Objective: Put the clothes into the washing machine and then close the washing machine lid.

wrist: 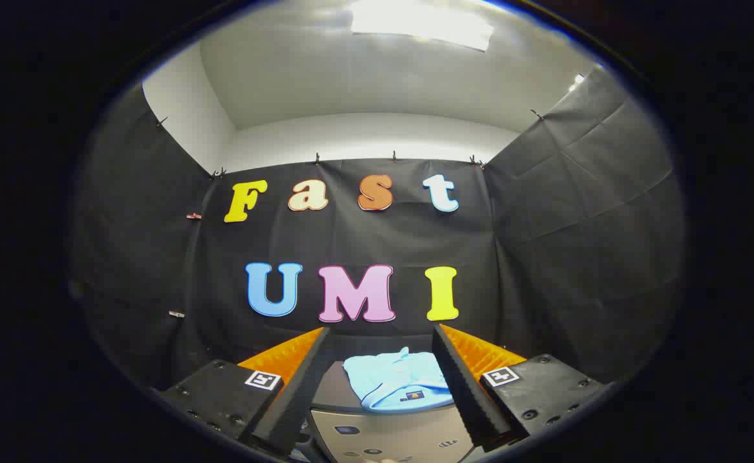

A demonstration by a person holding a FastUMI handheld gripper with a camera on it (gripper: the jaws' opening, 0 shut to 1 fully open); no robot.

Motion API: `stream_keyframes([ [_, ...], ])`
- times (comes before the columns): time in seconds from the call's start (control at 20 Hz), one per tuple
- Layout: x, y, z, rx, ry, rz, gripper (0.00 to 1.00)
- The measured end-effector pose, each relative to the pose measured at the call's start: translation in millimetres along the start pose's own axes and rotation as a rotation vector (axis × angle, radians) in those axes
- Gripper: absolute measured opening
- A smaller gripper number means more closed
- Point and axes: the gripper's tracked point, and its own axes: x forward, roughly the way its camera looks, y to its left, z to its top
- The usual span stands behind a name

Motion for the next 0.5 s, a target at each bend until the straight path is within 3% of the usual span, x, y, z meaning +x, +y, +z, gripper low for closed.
stream_keyframes([
  [0.5, 0.6, 3.3, -5.0, -0.015, 0.034, 0.004, 0.98],
])
